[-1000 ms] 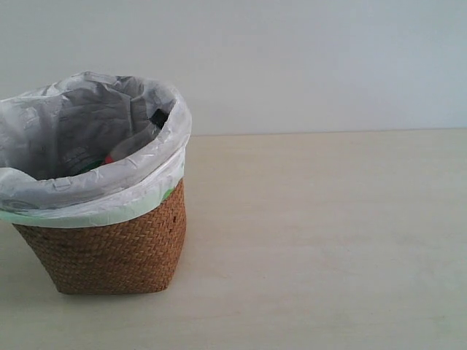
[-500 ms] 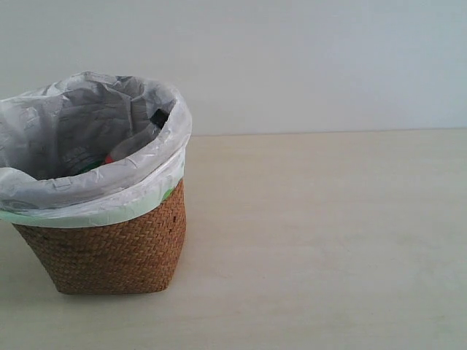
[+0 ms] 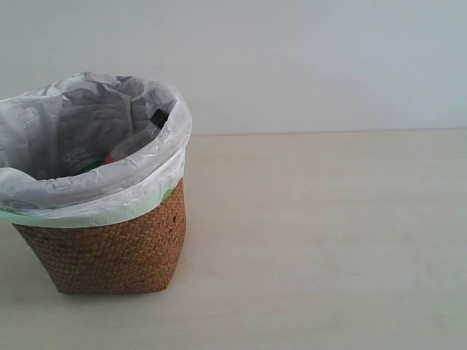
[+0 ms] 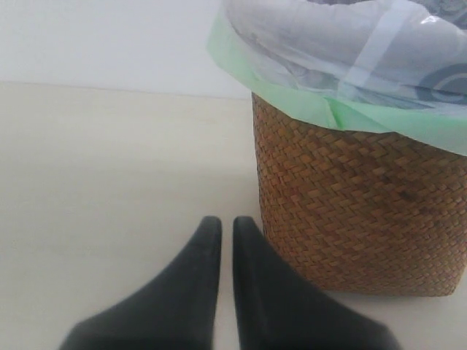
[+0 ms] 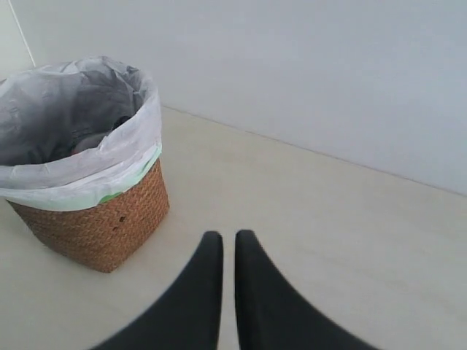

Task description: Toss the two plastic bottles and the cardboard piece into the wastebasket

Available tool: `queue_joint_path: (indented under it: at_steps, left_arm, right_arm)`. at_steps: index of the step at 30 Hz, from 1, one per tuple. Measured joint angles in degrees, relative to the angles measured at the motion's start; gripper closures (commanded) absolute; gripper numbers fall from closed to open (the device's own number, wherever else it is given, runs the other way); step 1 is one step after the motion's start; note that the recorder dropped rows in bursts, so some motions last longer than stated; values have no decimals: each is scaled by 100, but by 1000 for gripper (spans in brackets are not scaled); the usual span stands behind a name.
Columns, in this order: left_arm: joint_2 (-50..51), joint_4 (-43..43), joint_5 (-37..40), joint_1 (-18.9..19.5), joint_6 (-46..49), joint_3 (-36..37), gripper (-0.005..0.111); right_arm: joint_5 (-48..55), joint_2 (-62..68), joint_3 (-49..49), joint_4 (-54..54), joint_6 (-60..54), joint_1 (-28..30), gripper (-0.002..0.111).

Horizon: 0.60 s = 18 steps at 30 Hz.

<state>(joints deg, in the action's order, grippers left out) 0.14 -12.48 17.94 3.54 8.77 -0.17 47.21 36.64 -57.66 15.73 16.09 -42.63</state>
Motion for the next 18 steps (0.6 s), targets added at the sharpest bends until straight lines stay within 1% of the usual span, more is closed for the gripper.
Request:
queue_joint_path:
  at_steps: [6,11,18]
  left_arm:
    - [0,0,0,0,0,0,101]
    - [0,0,0,0,0,0,101]
    - [0,0,0,0,0,0,101]
  right_arm:
    - [66,-1031,652,0,12,0,106]
    - [434,-1547,879,-124,140,0,106]
    - [472,-1667,879,-132,187,0,106]
